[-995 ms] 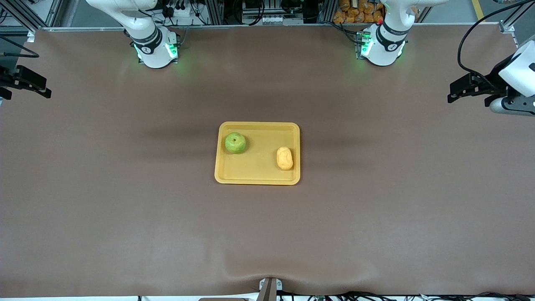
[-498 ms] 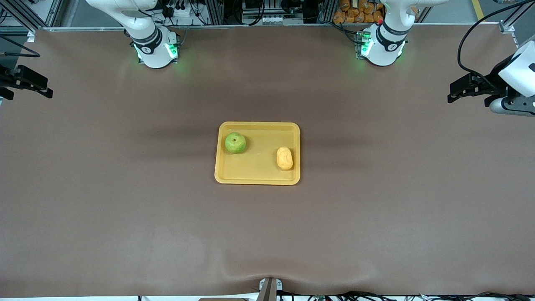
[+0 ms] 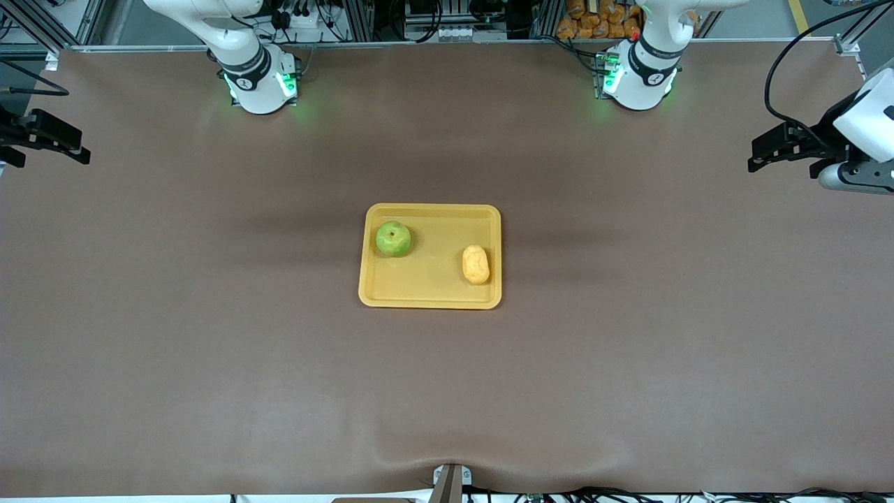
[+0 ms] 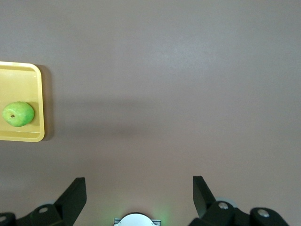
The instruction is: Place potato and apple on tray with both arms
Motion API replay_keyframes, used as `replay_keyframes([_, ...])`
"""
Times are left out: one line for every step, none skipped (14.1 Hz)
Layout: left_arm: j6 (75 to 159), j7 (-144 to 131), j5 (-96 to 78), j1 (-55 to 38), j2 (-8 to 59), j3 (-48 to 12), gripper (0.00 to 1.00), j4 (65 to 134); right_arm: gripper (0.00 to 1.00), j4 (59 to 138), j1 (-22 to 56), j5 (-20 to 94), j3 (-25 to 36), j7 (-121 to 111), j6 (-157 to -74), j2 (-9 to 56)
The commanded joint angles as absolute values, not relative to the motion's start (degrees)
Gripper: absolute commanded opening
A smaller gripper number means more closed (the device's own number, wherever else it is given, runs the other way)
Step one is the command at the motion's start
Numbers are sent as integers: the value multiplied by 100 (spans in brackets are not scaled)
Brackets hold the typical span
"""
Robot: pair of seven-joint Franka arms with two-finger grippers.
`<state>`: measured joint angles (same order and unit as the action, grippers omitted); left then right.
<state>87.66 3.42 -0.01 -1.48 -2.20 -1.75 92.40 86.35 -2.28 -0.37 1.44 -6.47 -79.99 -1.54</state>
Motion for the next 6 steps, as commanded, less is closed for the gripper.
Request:
replay_keyframes([8710,352,-88,-36,-158,-176,100,9114,100,8736,-246,53,132,-659,-8016,-264])
replay_keyframes([8710,352,-97,-9,-150,-176,100,9106,100,8736,-246,53,132,-659,-8016,-264])
replay_keyframes([8710,352,-97,-9,-123,-176,100,9105,100,8736,-246,53,132,-659,-8016,-264])
replay_keyframes([8710,352,-97,-9,-123,-176,100,9105,100,8736,-255,53,132,-650,-8016,-255])
replay_keyframes([8710,352,-97,-9,-123,-176,100,9105,100,8736,-255,53,141,-659,-8016,-264])
replay_keyframes([8710,352,-97,-9,-123,-176,100,9105,100,8745,-255,53,132,-659,-8007,-264])
